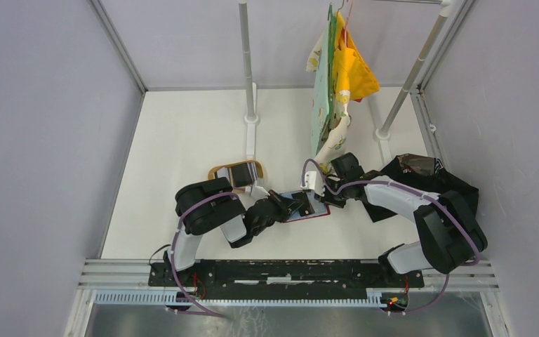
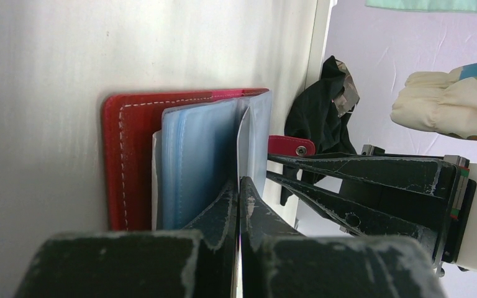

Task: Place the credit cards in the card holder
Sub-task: Insert the credit card into the card holder.

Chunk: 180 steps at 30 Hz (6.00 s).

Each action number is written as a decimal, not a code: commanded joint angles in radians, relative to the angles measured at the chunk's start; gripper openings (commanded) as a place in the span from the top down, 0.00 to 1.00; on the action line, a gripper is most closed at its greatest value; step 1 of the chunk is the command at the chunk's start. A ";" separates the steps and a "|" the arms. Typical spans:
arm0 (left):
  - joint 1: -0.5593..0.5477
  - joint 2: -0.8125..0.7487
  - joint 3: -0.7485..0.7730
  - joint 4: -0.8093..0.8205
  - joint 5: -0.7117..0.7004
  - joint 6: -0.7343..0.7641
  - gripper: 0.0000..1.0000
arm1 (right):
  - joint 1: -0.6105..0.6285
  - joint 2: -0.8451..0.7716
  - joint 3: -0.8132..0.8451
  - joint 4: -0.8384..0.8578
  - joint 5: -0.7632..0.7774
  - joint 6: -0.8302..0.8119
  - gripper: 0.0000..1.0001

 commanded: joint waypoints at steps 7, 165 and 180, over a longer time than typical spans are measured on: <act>0.002 -0.028 -0.028 -0.039 0.019 -0.030 0.98 | 0.028 0.045 0.004 0.009 0.038 0.017 0.79; 0.063 -0.011 0.035 -0.094 0.197 0.085 0.78 | 0.216 -0.191 -0.071 0.099 0.080 -0.065 0.91; 0.063 -0.109 0.036 -0.314 0.148 0.200 0.89 | 0.250 -0.112 -0.043 0.287 0.109 0.199 0.97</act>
